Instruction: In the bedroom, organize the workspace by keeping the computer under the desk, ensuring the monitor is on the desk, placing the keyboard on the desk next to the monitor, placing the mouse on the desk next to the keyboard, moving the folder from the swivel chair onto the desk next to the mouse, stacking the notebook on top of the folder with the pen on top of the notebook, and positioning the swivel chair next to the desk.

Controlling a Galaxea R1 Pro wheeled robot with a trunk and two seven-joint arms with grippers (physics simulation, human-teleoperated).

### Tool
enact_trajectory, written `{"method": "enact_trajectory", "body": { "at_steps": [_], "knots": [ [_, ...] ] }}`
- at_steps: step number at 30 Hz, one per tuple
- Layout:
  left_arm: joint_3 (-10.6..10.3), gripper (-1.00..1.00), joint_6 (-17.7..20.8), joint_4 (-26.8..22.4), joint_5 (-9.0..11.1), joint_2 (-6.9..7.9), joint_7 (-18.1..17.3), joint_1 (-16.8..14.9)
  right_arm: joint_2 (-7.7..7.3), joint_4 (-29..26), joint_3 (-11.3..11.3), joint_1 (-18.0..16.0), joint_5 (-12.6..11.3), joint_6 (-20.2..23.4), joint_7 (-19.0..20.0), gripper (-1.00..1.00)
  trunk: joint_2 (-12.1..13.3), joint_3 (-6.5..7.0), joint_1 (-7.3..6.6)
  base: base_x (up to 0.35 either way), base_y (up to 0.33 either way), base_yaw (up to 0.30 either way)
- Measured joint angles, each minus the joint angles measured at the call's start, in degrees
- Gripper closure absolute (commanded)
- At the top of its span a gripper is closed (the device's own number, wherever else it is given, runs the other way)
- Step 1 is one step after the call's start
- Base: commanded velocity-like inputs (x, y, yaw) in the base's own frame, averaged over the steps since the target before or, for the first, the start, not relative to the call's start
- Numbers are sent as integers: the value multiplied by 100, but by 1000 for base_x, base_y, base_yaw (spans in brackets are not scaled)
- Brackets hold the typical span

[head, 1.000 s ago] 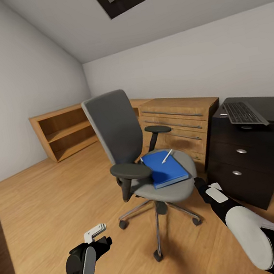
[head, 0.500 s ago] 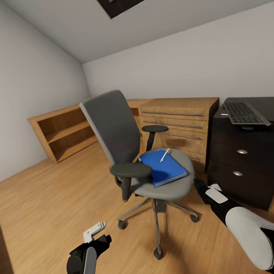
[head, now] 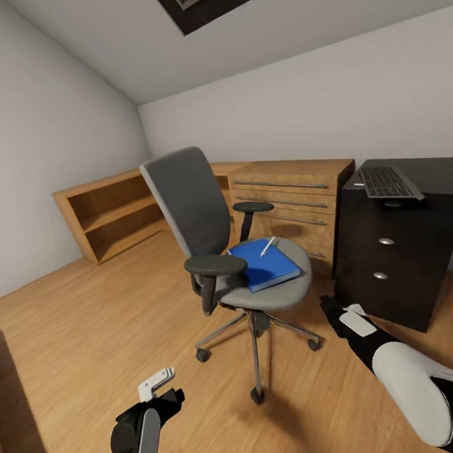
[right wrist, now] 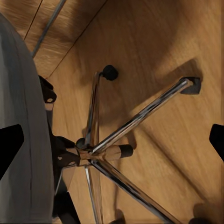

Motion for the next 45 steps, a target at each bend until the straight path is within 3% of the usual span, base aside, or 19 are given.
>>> {"method": "enact_trajectory", "body": {
  "at_steps": [6,13,16,20,30,38,45],
  "knots": [
    [0,-100,0,4,-2,0,-1,0,60,-3,81,0,20,0,0,-100,0,0,-1,-13,0,10],
    [-15,-100,-10,45,-4,-3,-5,1,145,-4,482,0,99,0,8,-100,0,0,-1,-2,0,170],
    [-26,-100,-15,68,-8,-5,-5,2,167,-16,509,-3,203,-1,-1,-100,-1,0,-1,0,0,260],
    [-183,-100,-22,81,-13,-8,2,0,231,-5,775,0,122,0,5,-100,0,0,-1,0,0,178],
    [-219,-100,-26,89,-15,-9,-6,0,293,-7,856,0,123,0,5,-100,0,0,-1,20,0,18],
    [-228,-100,-27,92,-16,-9,-6,0,311,-17,1210,1,158,-6,-5,-100,0,0,-3,179,0,0],
    [-228,-100,-26,91,-15,-9,-6,0,314,-12,1223,1,170,-8,-8,-100,-1,0,-4,268,0,0]
  ]
}}
